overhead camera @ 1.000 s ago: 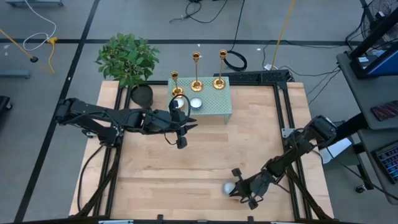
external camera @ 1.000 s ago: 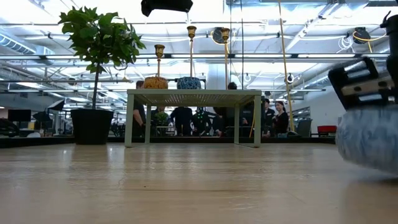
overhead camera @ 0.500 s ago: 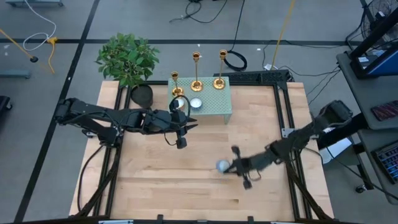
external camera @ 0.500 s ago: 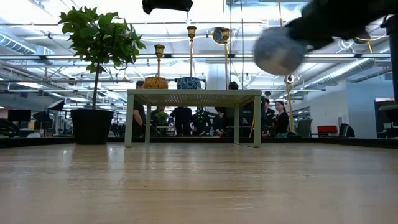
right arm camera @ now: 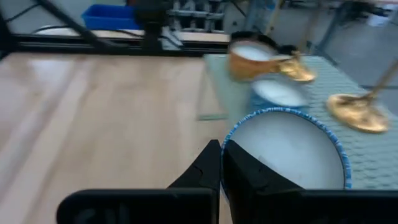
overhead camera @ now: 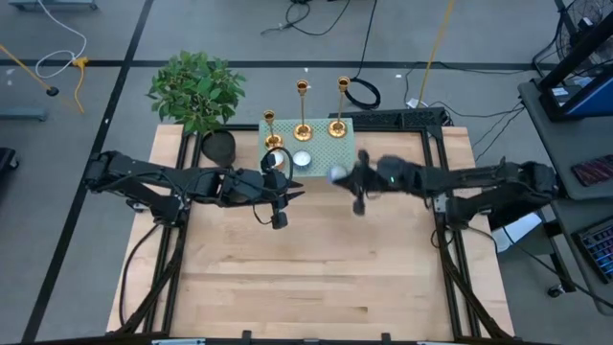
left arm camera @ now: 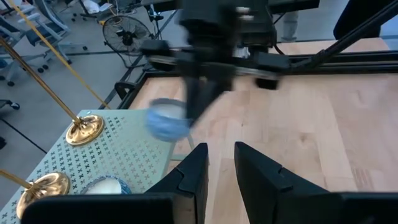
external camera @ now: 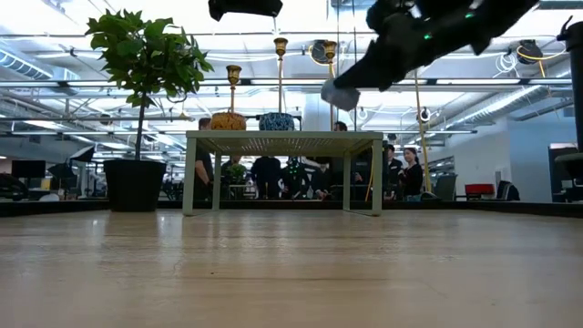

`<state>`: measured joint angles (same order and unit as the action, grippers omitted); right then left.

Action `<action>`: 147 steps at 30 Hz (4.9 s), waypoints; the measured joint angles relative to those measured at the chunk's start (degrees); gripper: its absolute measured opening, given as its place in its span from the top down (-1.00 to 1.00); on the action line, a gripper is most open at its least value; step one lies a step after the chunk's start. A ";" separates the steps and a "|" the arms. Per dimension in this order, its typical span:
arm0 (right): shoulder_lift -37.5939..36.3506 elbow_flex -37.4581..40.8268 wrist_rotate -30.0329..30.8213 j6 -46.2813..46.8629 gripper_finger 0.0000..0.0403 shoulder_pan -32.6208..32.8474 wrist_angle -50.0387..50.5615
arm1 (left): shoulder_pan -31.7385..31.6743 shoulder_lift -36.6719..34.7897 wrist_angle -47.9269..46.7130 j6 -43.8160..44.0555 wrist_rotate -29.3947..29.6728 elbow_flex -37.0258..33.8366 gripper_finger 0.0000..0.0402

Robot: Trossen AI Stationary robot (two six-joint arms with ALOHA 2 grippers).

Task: Pick & Place candle stick holders
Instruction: Put the blue scented candle on the shelf, then return to Home Position

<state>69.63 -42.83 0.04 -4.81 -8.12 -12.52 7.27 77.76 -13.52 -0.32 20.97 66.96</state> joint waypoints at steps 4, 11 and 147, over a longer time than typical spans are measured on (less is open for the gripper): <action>2.08 -2.65 -4.61 0.18 1.00 -6.84 2.21 | 0.00 0.00 -0.22 0.02 0.04 0.00 0.58; 4.68 -3.05 -15.51 2.62 1.00 -14.41 2.66 | -0.04 0.00 -0.39 0.04 0.11 -0.02 0.58; -51.26 40.22 -15.11 10.16 0.43 -16.17 -6.06 | 4.92 -59.04 28.33 -2.41 7.58 -66.08 0.84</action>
<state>18.37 -2.61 -15.07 5.34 -24.29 -18.59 12.19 18.72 14.81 -2.72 28.56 0.88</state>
